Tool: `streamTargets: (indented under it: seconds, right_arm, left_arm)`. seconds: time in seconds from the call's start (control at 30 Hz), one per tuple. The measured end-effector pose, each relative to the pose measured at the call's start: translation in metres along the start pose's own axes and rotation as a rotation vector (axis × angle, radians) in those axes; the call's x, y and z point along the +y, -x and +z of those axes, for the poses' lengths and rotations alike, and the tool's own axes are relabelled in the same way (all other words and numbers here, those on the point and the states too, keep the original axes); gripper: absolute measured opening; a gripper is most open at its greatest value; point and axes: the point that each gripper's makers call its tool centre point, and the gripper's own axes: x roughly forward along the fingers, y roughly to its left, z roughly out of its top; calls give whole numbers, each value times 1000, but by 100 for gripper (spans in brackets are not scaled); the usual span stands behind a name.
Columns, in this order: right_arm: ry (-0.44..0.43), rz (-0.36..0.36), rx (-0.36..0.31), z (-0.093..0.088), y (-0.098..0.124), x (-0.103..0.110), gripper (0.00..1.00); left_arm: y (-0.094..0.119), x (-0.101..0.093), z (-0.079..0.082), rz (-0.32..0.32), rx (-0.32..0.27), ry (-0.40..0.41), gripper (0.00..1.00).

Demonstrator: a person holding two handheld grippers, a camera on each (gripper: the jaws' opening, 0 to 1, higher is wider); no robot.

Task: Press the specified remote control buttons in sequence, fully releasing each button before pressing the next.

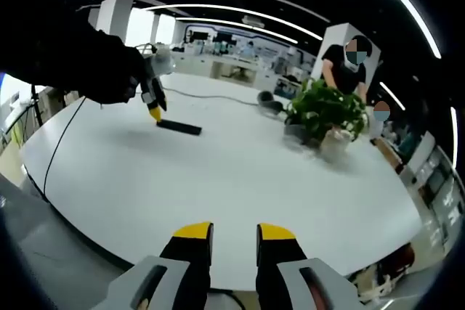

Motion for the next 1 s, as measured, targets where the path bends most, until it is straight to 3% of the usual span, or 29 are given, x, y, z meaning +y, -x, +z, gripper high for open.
streamTargets:
  seconds: [0.1, 0.3, 0.47, 0.63, 0.7, 0.87, 1.0]
  right_arm:
    - [5, -4, 2, 0, 0, -1, 21]
    - [8, -1, 7, -1, 0, 0, 20]
    - [10, -5, 11, -2, 0, -1, 20]
    - [10, 1, 6, -1, 0, 0, 19]
    - [12, 1, 5, -1, 0, 0, 19]
    - [18, 6, 3, -1, 0, 2, 18]
    - [23, 9, 1, 0, 0, 2, 17]
  left_arm:
    - [-7, 5, -3, 1, 26, -7, 35]
    - [-19, 9, -10, -18, 75, 12, 35]
    - [-26, 1, -14, -71, 89, 34, 36]
    - [-24, 5, -12, -37, 92, -6, 29]
    - [-24, 9, -14, 5, 109, -77, 25]
    - [-22, -2, -17, -25, 166, -147, 23]
    - [-23, -6, -18, -27, 183, -160, 23]
